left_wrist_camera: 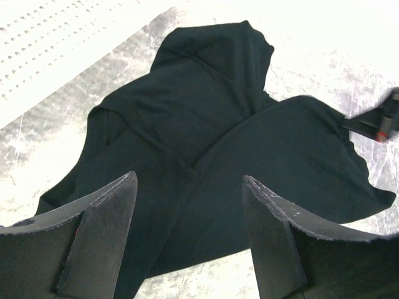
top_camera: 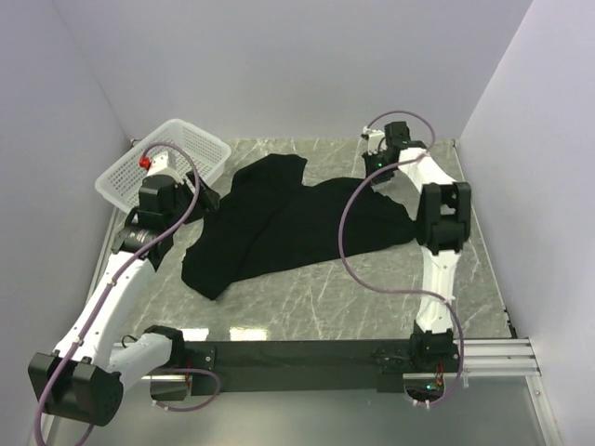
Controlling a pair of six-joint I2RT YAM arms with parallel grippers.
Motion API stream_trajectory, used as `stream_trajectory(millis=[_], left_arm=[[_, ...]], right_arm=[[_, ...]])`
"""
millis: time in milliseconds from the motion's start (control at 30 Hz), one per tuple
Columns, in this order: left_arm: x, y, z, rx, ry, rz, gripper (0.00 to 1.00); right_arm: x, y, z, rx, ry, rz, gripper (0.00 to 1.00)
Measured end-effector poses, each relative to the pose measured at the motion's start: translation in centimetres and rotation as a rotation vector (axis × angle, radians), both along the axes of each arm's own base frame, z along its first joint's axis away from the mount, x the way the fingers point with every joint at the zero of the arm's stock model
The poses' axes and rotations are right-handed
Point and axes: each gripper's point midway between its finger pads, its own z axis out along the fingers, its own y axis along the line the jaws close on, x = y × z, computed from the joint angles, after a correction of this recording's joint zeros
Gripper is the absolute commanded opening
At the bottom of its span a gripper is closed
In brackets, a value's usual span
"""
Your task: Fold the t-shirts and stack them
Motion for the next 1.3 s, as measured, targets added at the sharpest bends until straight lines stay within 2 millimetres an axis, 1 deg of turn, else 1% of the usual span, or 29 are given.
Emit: stream_trajectory(millis=[67, 133, 200, 233, 267, 333, 367, 400, 433, 500, 600, 667, 700, 800, 867, 1033, 1200, 1233, 1300], left_arm=[[-0.3, 0.1, -0.2, -0.002, 0.002, 0.001, 0.74], [-0.5, 0.1, -0.2, -0.004, 0.0, 0.002, 0.73], [-0.6, 0.1, -0.2, -0.005, -0.002, 0.002, 0.73], [-0.7, 0.1, -0.3, -0.005, -0.002, 0.002, 0.73], [-0.7, 0.2, -0.3, -0.005, 0.0, 0.002, 0.73], [-0.7, 0.2, -0.4, -0.005, 0.001, 0.001, 0.73], [-0.7, 0.1, -0.4, -0.003, 0.001, -0.002, 0.73], [-0.8, 0.2, -0.4, -0.003, 0.002, -0.002, 0.73], [-0.8, 0.2, -0.4, -0.004, 0.002, -0.004, 0.73], [-1.0, 0.2, -0.4, -0.003, 0.006, -0.008, 0.73], [-1.5, 0.2, -0.3, -0.003, 0.003, -0.017, 0.73], [-1.7, 0.1, -0.4, -0.006, 0.001, -0.024, 0.73], [-1.9, 0.1, -0.6, -0.008, 0.005, -0.029, 0.73], [-2.4, -0.2, -1.4, -0.014, 0.029, -0.05, 0.73], [-2.8, -0.5, -2.2, -0.022, 0.057, -0.066, 0.72], [-3.3, -1.3, -4.4, -0.055, 0.146, -0.089, 0.72], [-3.7, -1.7, -7.6, -0.088, 0.245, -0.081, 0.7], [-3.8, -1.8, -8.7, -0.095, 0.281, -0.074, 0.7], [-3.6, -1.9, -10.0, -0.098, 0.329, -0.063, 0.68]], right_arm=[[-1.6, 0.0, 2.5, 0.017, -0.048, 0.028, 0.0], [-3.0, 0.1, 6.0, 0.039, -0.127, 0.068, 0.0], [-4.9, 0.1, 10.3, 0.063, -0.227, 0.121, 0.0], [-5.6, 0.2, 12.0, 0.074, -0.275, 0.147, 0.0], [-6.7, 0.2, 13.8, 0.085, -0.323, 0.185, 0.0], [-9.1, 0.2, 16.3, 0.089, -0.406, 0.263, 0.0], [-10.5, -0.1, 16.7, 0.083, -0.432, 0.309, 0.0], [-12.1, -0.3, 16.6, 0.077, -0.438, 0.349, 0.0], [-13.7, -0.7, 16.0, 0.066, -0.441, 0.387, 0.0], [-17.3, -1.6, 13.9, 0.041, -0.403, 0.453, 0.0], [-23.6, -3.0, 9.7, -0.013, -0.317, 0.561, 0.0], [-27.6, -3.4, 7.6, -0.05, -0.273, 0.639, 0.0], [-29.4, -3.5, 6.9, -0.071, -0.266, 0.678, 0.0], [-33.4, -3.7, 5.3, -0.121, -0.25, 0.768, 0.0], [-35.2, -3.9, 4.5, -0.148, -0.237, 0.812, 0.0], [-37.7, -4.7, 2.4, -0.189, -0.18, 0.888, 0.0], [-39.1, -5.9, 0.7, -0.24, -0.112, 0.935, 0.0], [-39.1, -6.1, 0.6, -0.25, -0.103, 0.943, 0.0], [-39.2, -6.6, 0.3, -0.272, -0.088, 0.961, 0.0]])
